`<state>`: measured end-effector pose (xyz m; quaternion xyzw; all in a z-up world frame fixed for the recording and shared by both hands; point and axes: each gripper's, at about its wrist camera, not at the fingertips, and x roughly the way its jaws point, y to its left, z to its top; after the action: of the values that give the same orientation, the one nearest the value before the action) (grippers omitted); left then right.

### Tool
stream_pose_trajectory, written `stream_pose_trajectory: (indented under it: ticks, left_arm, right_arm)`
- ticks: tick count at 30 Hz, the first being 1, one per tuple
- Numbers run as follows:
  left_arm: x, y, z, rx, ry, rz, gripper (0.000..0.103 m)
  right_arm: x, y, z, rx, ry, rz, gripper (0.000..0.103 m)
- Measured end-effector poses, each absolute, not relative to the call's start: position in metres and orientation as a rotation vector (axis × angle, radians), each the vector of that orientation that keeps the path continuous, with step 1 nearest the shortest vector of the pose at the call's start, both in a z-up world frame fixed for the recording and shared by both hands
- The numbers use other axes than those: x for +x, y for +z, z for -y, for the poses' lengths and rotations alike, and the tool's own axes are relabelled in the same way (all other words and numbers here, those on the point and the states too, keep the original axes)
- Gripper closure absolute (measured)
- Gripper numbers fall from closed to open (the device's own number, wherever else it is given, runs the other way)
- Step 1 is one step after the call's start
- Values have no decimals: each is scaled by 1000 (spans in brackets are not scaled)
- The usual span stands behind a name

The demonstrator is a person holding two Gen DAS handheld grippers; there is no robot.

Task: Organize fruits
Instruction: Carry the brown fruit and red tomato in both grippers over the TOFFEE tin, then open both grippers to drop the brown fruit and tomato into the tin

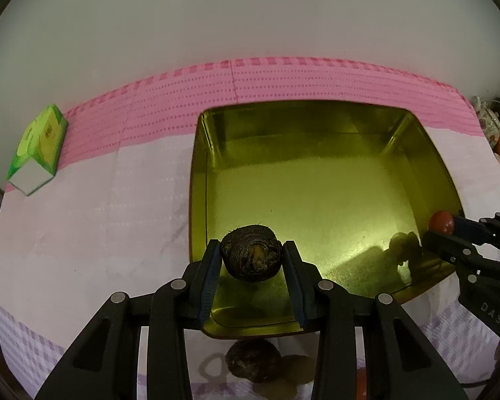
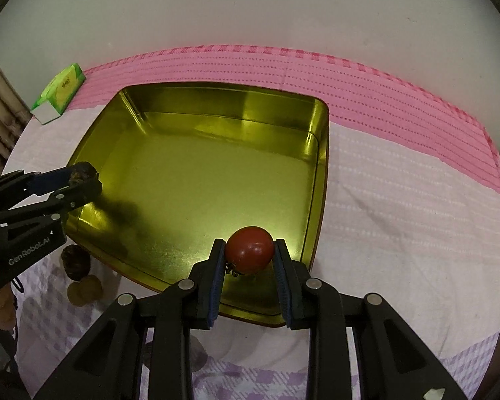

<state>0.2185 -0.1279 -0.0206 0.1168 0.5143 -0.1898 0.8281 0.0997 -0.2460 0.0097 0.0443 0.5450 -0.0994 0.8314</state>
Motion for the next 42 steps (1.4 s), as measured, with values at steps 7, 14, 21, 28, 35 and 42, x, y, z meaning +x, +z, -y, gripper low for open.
stream_pose_trajectory:
  ticks: [7, 14, 21, 28, 35, 42]
  left_arm:
    - [218, -31, 128, 243, -388, -1132, 65]
    - [216, -30, 128, 246, -375, -1130, 65]
    - [219, -27, 132, 258, -368, -1130, 65]
    - [218, -24, 133, 252, -388, -1134, 64]
    - [206, -9, 130, 267, -412, -1112, 64]
    - [190, 15, 117, 251, -405, -1075, 64]
  right_arm:
    - [100, 3, 248, 109, -208, -1162, 77]
    - [100, 0, 242, 69, -219, -1160, 77]
    - [101, -1, 242, 77, -217, -1157, 76]
    - [99, 1, 245, 110, -193, -1158, 69]
    - [90, 15, 241, 120, -187, -1127, 65]
    - [69, 32, 234, 134, -189, -1098, 64]
